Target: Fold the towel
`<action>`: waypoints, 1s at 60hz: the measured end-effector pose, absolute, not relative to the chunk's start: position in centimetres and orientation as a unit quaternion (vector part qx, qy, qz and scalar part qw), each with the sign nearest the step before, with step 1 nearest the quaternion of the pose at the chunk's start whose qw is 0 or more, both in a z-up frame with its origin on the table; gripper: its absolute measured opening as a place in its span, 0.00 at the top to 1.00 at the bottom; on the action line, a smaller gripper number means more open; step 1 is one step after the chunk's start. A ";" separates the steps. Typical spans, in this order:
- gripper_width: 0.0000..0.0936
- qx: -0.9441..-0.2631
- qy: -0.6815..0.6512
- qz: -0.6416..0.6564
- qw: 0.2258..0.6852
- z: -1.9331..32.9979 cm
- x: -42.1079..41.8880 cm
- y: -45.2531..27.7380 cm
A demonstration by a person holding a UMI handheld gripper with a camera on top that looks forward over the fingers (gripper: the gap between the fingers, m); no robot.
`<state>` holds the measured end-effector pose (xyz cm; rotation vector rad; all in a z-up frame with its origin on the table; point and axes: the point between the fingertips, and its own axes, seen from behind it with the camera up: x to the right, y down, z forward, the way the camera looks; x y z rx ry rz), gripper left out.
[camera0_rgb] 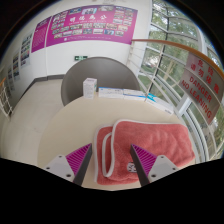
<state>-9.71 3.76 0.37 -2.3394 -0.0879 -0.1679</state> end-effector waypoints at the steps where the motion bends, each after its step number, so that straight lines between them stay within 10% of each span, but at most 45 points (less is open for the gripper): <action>1: 0.18 -0.923 -0.036 -0.065 0.378 -0.3 -9.7 3.9; 17: 0.88 -0.924 -0.075 -0.060 0.371 -1.5 -9.1 4.4; 31: 0.94 -0.929 -0.064 0.043 0.361 0.3 -12.6 3.4; 49: 0.94 -0.874 0.014 0.256 0.413 15.2 -16.2 3.2; 60: 0.94 -0.897 0.058 0.181 0.399 10.5 -5.9 5.2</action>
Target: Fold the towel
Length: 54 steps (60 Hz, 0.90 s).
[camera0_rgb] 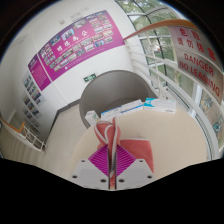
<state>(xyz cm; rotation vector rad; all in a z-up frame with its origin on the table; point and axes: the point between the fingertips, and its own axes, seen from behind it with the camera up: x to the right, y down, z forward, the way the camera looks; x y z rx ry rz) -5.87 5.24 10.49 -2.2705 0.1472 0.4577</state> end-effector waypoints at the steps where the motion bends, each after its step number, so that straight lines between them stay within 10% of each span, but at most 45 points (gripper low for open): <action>1: 0.93 -0.899 0.061 0.172 0.398 9.9 -5.0 5.3; 7: 0.77 -0.915 0.059 0.118 0.381 5.6 0.3 5.2; 16: 0.08 -0.921 0.062 0.064 0.379 4.9 5.8 3.8; 54: 0.09 -0.899 0.015 -0.020 0.437 21.1 -1.2 -16.6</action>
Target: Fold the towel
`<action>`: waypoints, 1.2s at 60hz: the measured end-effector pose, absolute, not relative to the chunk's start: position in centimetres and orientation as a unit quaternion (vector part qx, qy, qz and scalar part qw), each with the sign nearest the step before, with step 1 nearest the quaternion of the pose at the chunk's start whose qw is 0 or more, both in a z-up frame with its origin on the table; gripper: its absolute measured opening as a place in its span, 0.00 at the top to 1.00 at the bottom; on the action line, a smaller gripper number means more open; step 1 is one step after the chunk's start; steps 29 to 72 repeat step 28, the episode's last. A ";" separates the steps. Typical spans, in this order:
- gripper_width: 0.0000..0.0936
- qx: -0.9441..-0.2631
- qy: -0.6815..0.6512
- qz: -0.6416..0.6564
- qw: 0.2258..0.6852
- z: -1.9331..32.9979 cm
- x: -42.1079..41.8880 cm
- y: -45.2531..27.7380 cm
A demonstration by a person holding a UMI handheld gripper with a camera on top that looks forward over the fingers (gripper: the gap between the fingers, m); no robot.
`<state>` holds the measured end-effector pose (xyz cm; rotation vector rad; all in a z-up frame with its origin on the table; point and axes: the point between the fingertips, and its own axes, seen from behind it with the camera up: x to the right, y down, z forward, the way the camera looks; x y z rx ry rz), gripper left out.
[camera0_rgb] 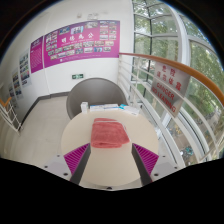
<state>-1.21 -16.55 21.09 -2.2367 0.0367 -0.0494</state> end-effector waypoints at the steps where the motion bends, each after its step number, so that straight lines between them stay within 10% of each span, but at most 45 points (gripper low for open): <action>1: 0.09 -0.899 0.015 -0.022 0.437 21.4 -1.5 -17.4; 72: 0.09 -0.886 0.007 -0.042 0.463 25.5 -5.7 -28.8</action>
